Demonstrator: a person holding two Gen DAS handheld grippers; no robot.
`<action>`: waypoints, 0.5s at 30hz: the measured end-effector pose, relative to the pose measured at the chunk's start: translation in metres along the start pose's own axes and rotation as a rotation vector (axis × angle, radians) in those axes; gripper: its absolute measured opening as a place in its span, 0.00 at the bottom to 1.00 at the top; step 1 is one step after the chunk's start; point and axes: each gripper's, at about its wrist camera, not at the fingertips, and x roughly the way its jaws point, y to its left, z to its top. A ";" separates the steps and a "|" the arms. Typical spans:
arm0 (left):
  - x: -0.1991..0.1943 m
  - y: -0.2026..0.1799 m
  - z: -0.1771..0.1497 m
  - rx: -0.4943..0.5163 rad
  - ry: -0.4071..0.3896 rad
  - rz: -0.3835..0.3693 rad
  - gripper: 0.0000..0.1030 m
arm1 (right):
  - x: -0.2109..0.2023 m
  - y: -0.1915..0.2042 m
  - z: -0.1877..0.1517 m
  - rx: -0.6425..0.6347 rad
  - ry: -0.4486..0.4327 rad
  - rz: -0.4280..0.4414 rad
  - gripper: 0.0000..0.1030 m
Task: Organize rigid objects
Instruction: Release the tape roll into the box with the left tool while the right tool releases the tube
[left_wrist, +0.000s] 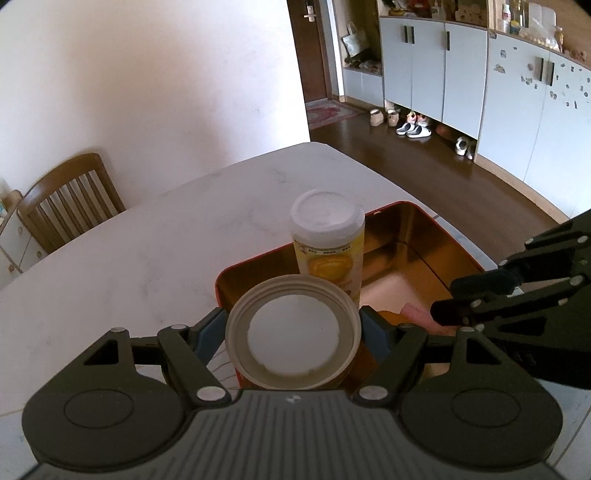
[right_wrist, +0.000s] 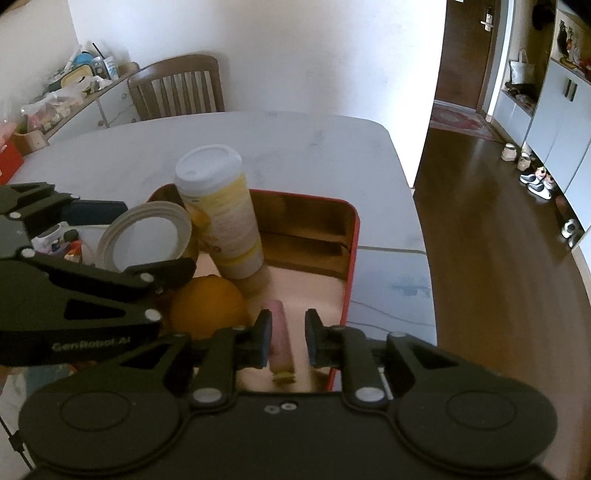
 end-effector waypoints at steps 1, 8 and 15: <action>0.000 0.001 0.000 -0.007 0.000 -0.003 0.75 | -0.001 0.000 -0.001 0.005 -0.002 0.004 0.20; 0.000 0.010 -0.002 -0.069 0.010 -0.043 0.75 | -0.007 -0.006 -0.004 0.048 -0.007 0.026 0.25; -0.010 0.011 -0.006 -0.075 -0.001 -0.063 0.76 | -0.016 -0.006 -0.011 0.073 -0.007 0.036 0.28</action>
